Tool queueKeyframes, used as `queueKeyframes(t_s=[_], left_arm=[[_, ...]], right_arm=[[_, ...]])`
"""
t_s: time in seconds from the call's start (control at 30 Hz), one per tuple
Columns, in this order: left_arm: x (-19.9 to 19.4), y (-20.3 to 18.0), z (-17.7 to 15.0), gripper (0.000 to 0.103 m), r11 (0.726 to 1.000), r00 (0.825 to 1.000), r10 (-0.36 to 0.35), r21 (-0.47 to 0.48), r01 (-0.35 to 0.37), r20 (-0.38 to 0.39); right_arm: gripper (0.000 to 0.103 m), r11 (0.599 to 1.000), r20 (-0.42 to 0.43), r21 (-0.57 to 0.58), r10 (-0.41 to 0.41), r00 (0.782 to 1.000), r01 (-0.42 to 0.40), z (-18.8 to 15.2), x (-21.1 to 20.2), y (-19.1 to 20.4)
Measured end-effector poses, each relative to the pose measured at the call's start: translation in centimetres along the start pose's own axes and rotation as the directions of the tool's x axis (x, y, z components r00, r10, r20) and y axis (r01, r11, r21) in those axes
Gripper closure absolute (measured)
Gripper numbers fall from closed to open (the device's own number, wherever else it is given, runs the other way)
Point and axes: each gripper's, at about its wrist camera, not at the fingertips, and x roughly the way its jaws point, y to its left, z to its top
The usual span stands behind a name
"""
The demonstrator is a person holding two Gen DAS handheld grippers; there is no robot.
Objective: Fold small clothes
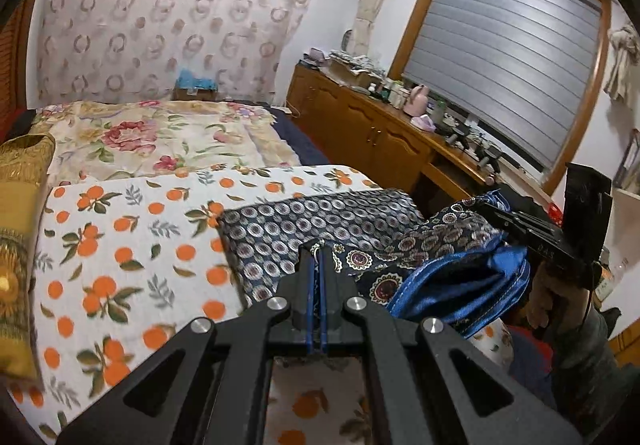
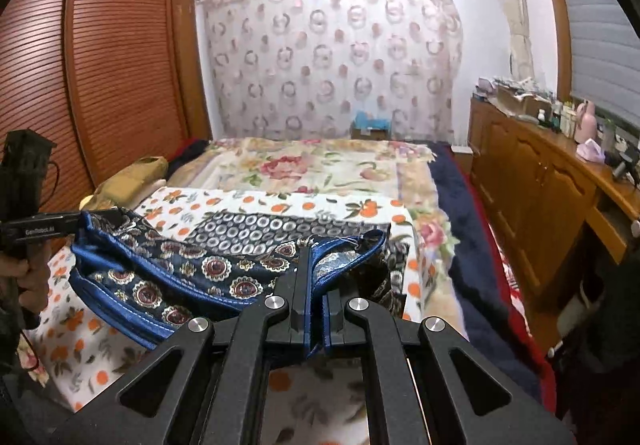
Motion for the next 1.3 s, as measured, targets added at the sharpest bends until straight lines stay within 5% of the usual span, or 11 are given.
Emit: queueKeyframes(t_s=[0.3, 0.67, 0.73, 0.87, 1.03, 1.3], left_arm=[[5.0, 2.4, 1.3, 0.103, 0.998, 0.996, 0.062, -0.007, -0.063, -0.067], [6.7, 3.8, 1.3, 0.100, 0.998, 0.993, 0.061, -0.011, -0.063, -0.105], [6.3, 3.7, 1.2, 0.096, 0.998, 0.993, 0.061, -0.001, -0.061, -0.102], [5.0, 3.4, 1.1, 0.068, 0.997, 0.994, 0.080, 0.026, -0.078, -0.077], [3.7, 4.0, 0.2, 0.066, 0.995, 0.992, 0.093, 0.036, -0.090, -0.091], [2.4, 4.7, -3.4, 0.066, 0.991, 0.977, 0.133, 0.053, -0.126, -0.167]], right_arm=[[0.102, 1.000, -0.069, 0.004, -0.001, 0.998, 0.001, 0.8, 5.1, -2.2], [0.098, 1.000, -0.122, -0.007, -0.030, 0.992, 0.029, 0.8, 8.4, -3.2], [0.096, 0.999, -0.121, -0.007, -0.036, 0.992, 0.035, 0.8, 8.4, -3.1], [0.090, 0.998, -0.121, -0.005, -0.067, 0.990, 0.067, 1.2, 8.0, -3.2], [0.067, 0.994, -0.080, -0.017, -0.105, 0.991, 0.103, 2.1, 6.1, -2.9], [0.062, 0.985, -0.081, -0.039, -0.170, 0.982, 0.167, 0.7, 3.1, -3.2]])
